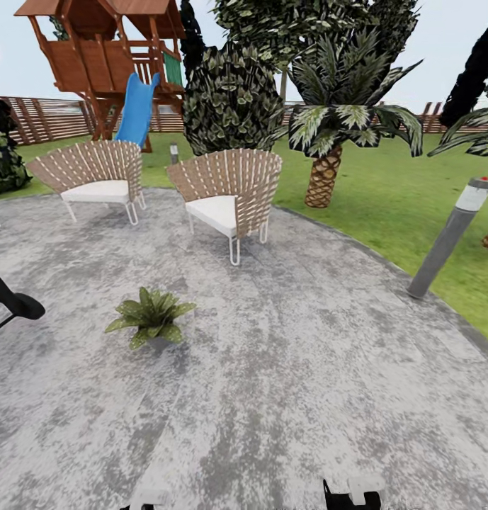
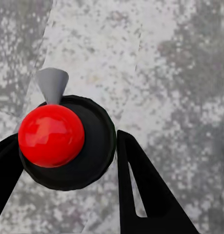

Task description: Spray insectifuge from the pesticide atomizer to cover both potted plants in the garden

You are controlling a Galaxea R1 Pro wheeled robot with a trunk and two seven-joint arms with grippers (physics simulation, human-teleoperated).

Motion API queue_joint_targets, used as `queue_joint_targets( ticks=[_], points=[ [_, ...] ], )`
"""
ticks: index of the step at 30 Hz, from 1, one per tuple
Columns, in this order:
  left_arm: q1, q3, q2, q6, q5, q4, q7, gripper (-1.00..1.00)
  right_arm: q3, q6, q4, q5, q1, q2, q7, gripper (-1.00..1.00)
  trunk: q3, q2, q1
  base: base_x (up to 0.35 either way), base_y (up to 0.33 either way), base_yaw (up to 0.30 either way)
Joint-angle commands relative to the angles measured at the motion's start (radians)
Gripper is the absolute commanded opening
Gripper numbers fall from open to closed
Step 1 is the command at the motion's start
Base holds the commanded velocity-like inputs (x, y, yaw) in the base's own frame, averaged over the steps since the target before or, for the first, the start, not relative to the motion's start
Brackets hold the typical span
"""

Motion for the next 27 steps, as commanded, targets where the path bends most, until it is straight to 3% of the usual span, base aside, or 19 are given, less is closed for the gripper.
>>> queue_joint_targets(
  ticks=[1, 27],
  points=[
    [0.0, 0.009, 0.0, -0.003, -0.009, 0.0, -0.004, -1.0, 0.009, -0.002, 0.0, -0.008, -0.001, 0.0, -0.003, 1.0, -0.001, 0.0, 0.0, 0.0, 0.0, -0.3],
    [0.0, 0.009, 0.0, -0.003, -0.007, -0.002, -0.004, -1.0, 0.009, -0.002, 0.001, -0.008, -0.001, 0.0, -0.003, 1.0, -0.001, 0.0, 0.0, 0.0, 0.0, -0.3]
  ],
)
